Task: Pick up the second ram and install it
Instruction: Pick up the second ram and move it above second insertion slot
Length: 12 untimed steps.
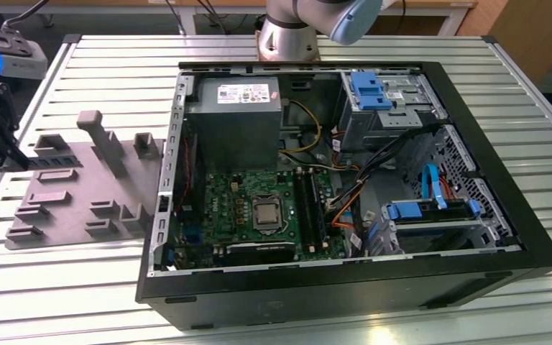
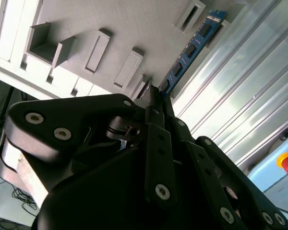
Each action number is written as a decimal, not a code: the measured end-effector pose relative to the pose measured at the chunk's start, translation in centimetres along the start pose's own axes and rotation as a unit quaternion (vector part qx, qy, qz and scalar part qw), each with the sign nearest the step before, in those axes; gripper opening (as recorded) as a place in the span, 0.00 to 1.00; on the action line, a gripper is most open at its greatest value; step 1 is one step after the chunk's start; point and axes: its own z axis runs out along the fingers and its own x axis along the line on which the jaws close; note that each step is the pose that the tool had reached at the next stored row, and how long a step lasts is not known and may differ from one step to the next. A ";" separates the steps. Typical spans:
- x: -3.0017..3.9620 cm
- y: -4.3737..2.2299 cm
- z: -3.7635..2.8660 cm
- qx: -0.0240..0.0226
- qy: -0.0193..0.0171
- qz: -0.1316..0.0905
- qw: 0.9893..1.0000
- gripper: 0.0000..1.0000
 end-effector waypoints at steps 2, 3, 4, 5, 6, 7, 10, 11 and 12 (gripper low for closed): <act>-0.01 0.01 -0.13 0.000 0.000 0.000 1.000 0.14; -0.02 0.01 -0.19 0.000 0.000 0.000 1.000 0.14; -0.02 0.01 -0.25 0.000 0.000 0.000 1.000 0.14; -0.02 0.01 -0.31 0.000 0.000 0.000 1.000 0.14; -0.02 0.02 -0.36 0.000 0.000 0.000 1.000 0.14; -0.03 0.02 -0.42 0.000 0.000 0.000 1.000 0.14; -0.04 0.03 -0.61 0.000 0.000 0.000 1.000 0.14; -0.05 0.03 -0.68 0.000 0.000 0.000 1.000 0.14; -0.05 0.03 -0.74 0.000 0.000 0.000 1.000 0.14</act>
